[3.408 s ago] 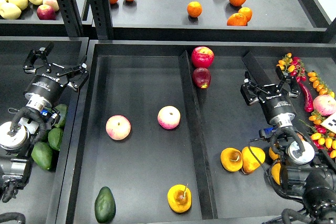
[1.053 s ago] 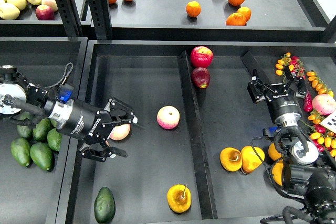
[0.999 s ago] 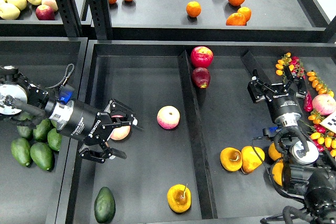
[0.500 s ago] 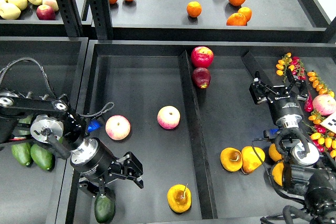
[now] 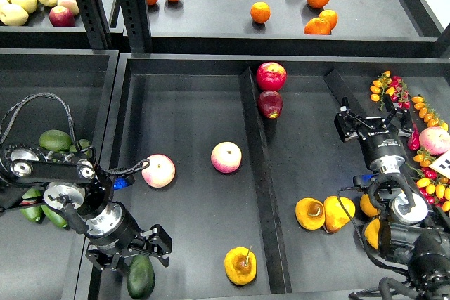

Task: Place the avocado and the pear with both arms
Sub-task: 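Close the left gripper around the dark green avocado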

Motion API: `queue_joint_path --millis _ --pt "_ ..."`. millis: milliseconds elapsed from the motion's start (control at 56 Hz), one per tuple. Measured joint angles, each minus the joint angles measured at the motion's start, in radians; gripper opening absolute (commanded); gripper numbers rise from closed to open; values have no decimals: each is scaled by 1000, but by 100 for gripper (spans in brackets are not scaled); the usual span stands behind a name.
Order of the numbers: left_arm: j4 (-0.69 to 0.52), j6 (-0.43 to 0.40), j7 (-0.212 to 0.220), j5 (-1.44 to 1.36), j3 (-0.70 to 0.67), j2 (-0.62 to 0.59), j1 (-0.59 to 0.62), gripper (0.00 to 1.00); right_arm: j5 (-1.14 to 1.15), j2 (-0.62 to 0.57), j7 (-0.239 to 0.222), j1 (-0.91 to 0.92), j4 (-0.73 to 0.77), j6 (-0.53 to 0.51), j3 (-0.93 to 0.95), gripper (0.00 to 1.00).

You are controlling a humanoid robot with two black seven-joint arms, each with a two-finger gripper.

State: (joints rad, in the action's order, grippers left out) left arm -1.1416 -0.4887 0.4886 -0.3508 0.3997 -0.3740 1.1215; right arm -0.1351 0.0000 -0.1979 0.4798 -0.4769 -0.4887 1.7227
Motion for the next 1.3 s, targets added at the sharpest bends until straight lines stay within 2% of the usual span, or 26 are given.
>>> queue_joint_path --millis 303,839,1303 --pt "93 0 0 -24 -14 48 -31 94 -1 0 0 -10 -2 0 0 100" --pt "182 0 0 -32 -72 116 -83 95 -8 0 0 -14 -7 0 -1 100" --pt "194 0 0 -32 -75 130 -113 96 -8 0 0 -13 -8 0 0 100"
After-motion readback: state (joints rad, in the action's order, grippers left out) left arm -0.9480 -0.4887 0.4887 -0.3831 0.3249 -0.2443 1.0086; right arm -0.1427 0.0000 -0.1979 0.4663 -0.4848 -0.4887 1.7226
